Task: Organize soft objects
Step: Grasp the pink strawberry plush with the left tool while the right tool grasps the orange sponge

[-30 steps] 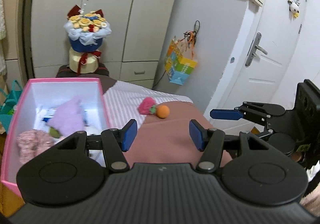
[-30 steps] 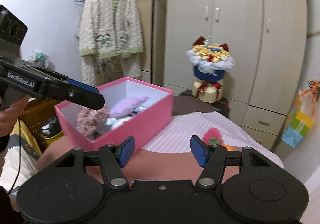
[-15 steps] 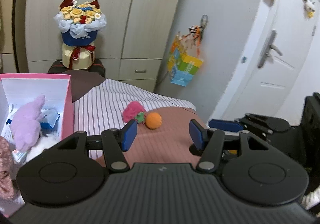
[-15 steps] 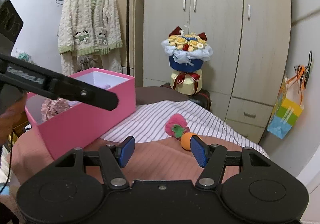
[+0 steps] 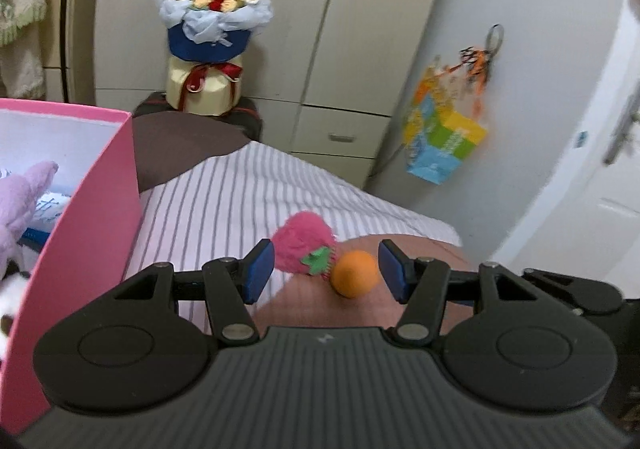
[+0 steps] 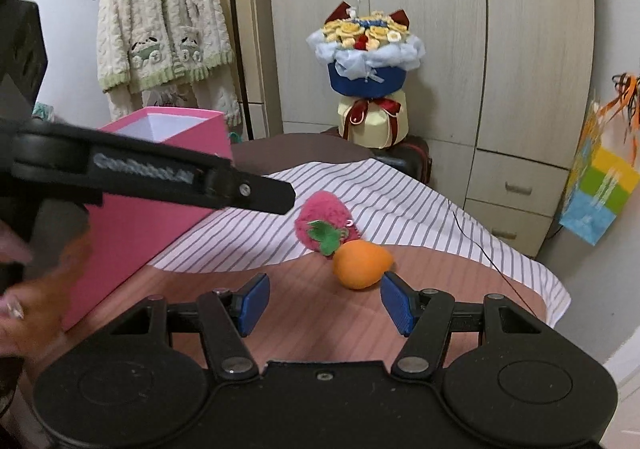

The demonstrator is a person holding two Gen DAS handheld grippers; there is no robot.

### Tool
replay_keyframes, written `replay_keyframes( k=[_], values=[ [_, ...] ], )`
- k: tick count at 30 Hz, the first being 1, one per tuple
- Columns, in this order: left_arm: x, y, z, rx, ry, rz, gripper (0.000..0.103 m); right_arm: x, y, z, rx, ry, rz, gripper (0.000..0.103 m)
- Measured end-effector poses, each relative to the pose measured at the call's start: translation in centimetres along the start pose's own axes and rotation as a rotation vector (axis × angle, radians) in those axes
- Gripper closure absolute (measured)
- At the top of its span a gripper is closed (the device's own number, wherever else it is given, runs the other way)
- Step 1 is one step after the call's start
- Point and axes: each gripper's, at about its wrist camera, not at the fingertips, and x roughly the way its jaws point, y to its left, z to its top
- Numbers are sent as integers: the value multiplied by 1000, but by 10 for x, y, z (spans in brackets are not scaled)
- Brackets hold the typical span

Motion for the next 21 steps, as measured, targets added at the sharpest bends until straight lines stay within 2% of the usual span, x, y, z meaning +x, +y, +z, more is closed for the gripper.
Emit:
replay_keyframes(
  k=[9,11,14,17,21],
  values=[
    [36,0,6,-43,22,54,46,49,-28,0,44,27,15,37],
    [41,-2,8,-23,19,63,43,58,-34,-1,56,26,26,37],
    [45,1,13,-36,21,50,41,68,-41,-3,86,19,56,37],
    [56,5,16,-69,28,76,41,76,-42,-4,97,18,71,37],
    [75,9,14,-103,72,96,41,85,-40,-3,85,21,63,37]
  ],
)
